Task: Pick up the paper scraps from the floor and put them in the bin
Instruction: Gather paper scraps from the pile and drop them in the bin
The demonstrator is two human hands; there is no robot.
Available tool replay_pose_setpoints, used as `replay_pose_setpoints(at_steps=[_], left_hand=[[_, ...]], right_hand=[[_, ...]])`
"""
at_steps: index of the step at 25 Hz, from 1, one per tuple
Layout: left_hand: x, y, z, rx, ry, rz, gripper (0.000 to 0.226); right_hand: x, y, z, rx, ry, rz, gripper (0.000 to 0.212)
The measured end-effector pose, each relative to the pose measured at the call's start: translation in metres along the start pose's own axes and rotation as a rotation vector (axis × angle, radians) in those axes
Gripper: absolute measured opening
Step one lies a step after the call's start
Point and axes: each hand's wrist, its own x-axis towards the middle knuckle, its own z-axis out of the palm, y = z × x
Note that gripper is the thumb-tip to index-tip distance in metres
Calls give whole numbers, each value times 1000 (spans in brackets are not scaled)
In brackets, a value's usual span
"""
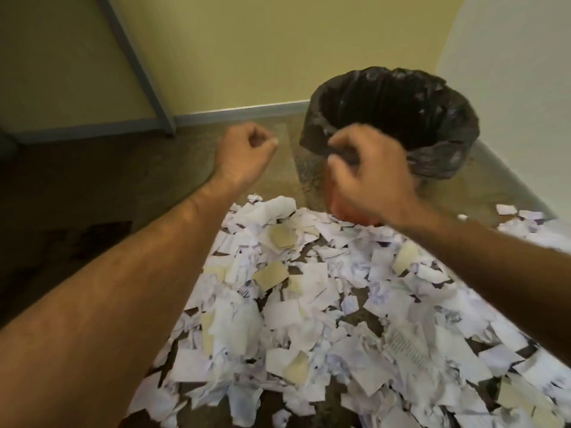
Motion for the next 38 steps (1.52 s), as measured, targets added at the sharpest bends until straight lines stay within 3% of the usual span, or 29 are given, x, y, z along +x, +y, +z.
replay_pose_setpoints(at_steps=[3, 7, 12, 14, 18, 22, 26, 28, 32, 35, 38], left_hand=[[-40, -76, -39, 306, -162, -182, 20], [-119, -172, -84, 605, -428, -488, 47], [-223, -242, -113, 687, -720, -765, 148], [-252, -256, -109, 722, -731, -781, 163], [-291, -251, -82, 764, -606, -615, 157], [-297, -250, -70, 757, -530, -272, 146], [-301, -263, -65, 582, -518, -50, 108], [-305, -273, -66, 583, -556, -54, 98], [-312, -286, -64, 524, -385, 37, 78], [-315, -279, -64, 441, -337, -156, 60], [-313, -277, -71, 392, -313, -207, 52]], right_hand=[[-71, -31, 53, 61, -326, -67, 31], [-157, -71, 103, 26, -882, -122, 58], [-218, -121, 142, -71, -1171, -286, 90], [-233, -132, 158, -87, -1229, -314, 94], [-236, -137, 174, -106, -1216, -316, 73], [-232, -136, 180, -105, -1233, -310, 61], [-234, -137, 178, -105, -1231, -315, 56], [-234, -136, 179, -108, -1217, -330, 54], [-235, -131, 180, -79, -1170, -328, 50], [-235, -121, 177, 7, -1056, -317, 35], [-228, -110, 166, 146, -927, -198, 26]])
